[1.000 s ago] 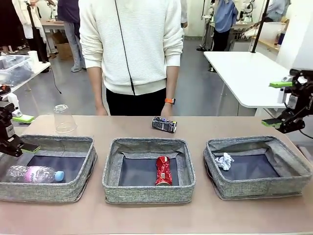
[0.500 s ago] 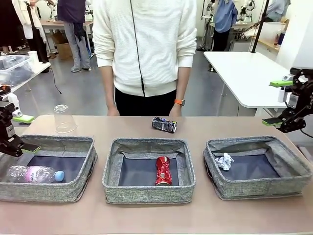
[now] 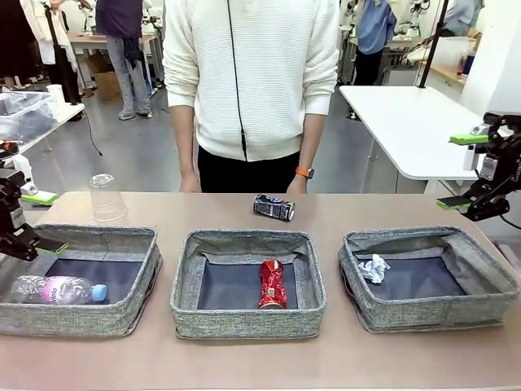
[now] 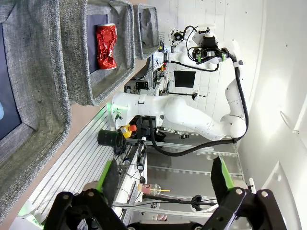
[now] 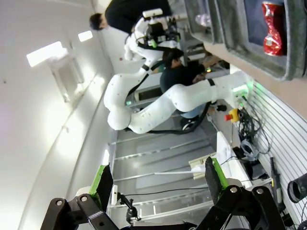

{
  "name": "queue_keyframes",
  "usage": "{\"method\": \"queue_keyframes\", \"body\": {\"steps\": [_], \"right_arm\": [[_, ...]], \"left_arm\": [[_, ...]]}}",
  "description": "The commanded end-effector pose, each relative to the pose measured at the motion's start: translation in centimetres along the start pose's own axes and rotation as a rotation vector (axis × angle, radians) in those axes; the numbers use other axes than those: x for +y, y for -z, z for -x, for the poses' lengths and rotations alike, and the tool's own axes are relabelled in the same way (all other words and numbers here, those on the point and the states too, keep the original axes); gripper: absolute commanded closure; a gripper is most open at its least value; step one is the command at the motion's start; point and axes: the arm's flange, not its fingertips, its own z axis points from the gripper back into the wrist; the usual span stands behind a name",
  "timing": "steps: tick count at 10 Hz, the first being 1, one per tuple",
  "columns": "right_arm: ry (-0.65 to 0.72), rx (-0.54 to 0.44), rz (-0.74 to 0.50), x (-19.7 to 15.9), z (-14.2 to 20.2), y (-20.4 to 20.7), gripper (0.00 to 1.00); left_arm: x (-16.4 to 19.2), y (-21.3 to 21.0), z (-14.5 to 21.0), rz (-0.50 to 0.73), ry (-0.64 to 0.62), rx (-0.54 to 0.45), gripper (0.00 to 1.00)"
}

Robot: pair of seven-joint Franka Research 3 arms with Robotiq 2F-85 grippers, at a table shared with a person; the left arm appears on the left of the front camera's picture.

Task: Sort the waste into the appropriate baskets.
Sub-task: Pick up the waste item pointed out by the person.

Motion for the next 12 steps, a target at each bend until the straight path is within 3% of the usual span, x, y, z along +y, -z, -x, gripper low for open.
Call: {"method": "queue_keyframes", "body": {"steps": [1,12], "right_arm": [[0.022,0.003,-0.008,0.69,0.14,-0.06,0.00],[0.022,0.003,-0.008,0.69,0.14,-0.06,0.00]], "left_arm": [[-0.09,-0.06,0.23,-0.012,0.004,0.003,0.00],[-0.09,-0.06,0.23,-0.012,0.004,0.003,0.00]]}}
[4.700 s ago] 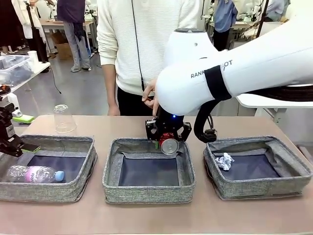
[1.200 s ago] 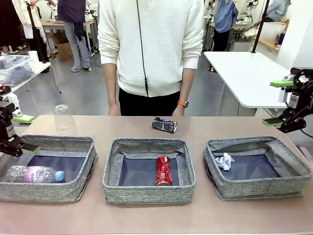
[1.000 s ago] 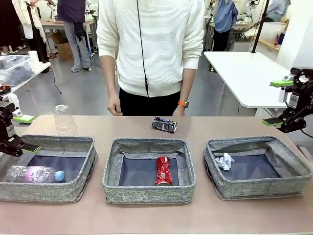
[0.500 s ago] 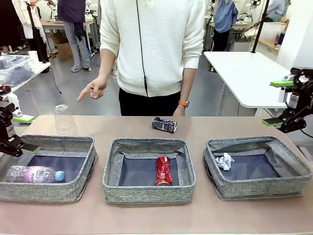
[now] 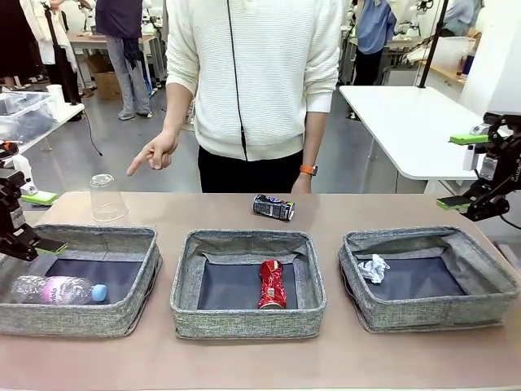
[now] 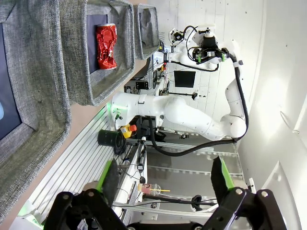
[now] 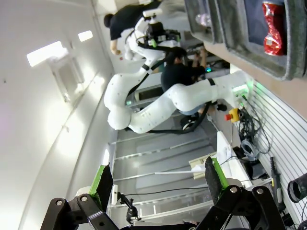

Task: Sort the waste into the appropriate baskets.
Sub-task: Pick up the waste item pointed out by the person.

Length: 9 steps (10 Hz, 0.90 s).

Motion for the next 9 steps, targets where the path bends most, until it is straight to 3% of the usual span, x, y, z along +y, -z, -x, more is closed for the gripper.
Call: {"method": "queue_keyframes", "body": {"steps": [1,4,5,6,8,9], "right_arm": [[0.022,0.001,-0.007,0.7,0.1,-0.1,0.00],[0.022,0.001,-0.007,0.7,0.1,-0.1,0.00],[0.022,0.001,-0.007,0.7,0.1,-0.1,0.00],[0.022,0.001,-0.007,0.7,0.1,-0.1,0.00],[0.022,0.001,-0.007,0.7,0.1,-0.1,0.00],[0.022,0.001,-0.007,0.7,0.1,-0.1,0.00]], "left_arm": [[-0.1,-0.1,0.2,-0.012,0.004,0.003,0.00],[0.0,0.0,0.0,0.000,0.000,0.000,0.00],[-1.2,-1.7,-1.5,-0.216,0.366,-0.038,0.00],[-1.4,-4.4,-3.4,-0.467,0.632,-0.123,0.00],[-2.8,-8.0,-5.3,-0.573,0.919,-0.345,0.00],[-4.1,-9.2,-5.7,-0.587,1.031,-0.405,0.00]]}}
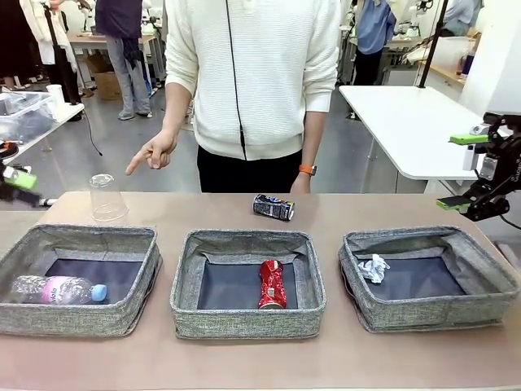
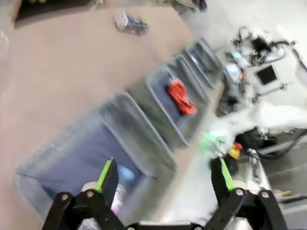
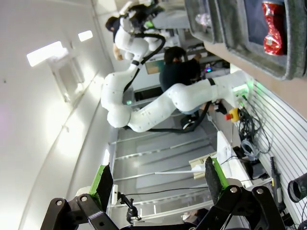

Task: Sort the waste into the appropriate baskets.
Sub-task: Pick up the waste item pointed out by the person.

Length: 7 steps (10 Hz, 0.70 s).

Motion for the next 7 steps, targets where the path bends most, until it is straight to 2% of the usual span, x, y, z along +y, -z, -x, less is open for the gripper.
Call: {"method": "queue_keyframes", "body": {"steps": [1,2,3,4,6,7], "right_arm": [[0.021,0.001,-0.007,0.7,0.1,-0.1,0.00],[0.021,0.001,-0.007,0.7,0.1,-0.1,0.00],[0.021,0.001,-0.007,0.7,0.1,-0.1,0.00],[0.021,0.001,-0.007,0.7,0.1,-0.1,0.00],[0.021,0.001,-0.007,0.7,0.1,-0.1,0.00],[0.021,0.001,-0.007,0.7,0.1,-0.1,0.00]], "left_arm": [[0.6,-1.1,-1.0,-0.224,0.390,-0.307,0.00],[1.3,-2.7,-2.6,-0.246,0.382,-0.354,0.00],[2.0,-5.1,-4.7,-0.085,0.015,-0.512,0.00],[0.7,-3.4,-2.1,-0.148,0.212,-0.215,0.00],[0.7,-3.4,-2.1,-0.148,0.212,-0.215,0.00],[1.3,-4.4,-3.1,-0.156,0.169,-0.313,0.00]]}}
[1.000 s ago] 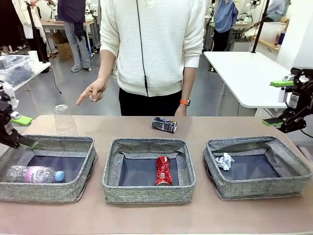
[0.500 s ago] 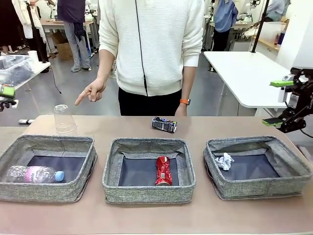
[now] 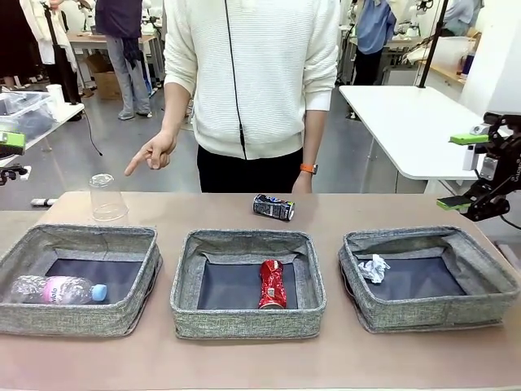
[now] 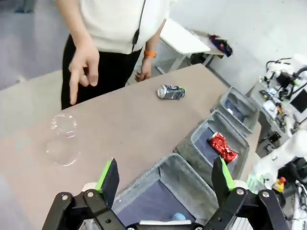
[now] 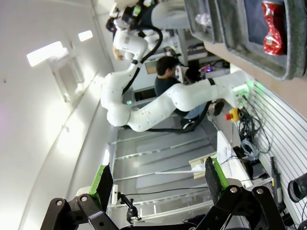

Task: Sort the waste into the appropriate baskets.
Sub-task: Pick up the waste item pointed out by the person.

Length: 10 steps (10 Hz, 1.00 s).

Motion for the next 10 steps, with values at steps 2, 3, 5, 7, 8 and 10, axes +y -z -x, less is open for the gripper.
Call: {"method": "queue_keyframes", "body": {"steps": [2,3,5,7,8,10], "right_arm": [[0.021,0.000,-0.007,0.7,0.1,-0.1,0.00],[0.021,0.000,-0.007,0.7,0.1,-0.1,0.00],[0.021,0.000,-0.007,0.7,0.1,-0.1,0.00],[0.021,0.000,-0.007,0.7,0.1,-0.1,0.00],[0.021,0.000,-0.007,0.7,0.1,-0.1,0.00],[0.021,0.000,-0.007,0.7,0.1,-0.1,0.00]], "left_arm": [[4.8,0.4,-2.8,-0.053,0.558,-0.158,0.00],[7.8,0.9,-2.9,-0.011,0.661,-0.108,0.00],[14.5,1.8,-2.4,-0.085,0.650,0.078,0.00],[18.5,2.9,-1.9,-0.066,0.557,0.143,0.00],[20.4,4.3,-1.9,-0.167,0.269,0.274,0.00],[17.7,2.9,-0.4,-0.073,0.626,0.120,0.00]]}}
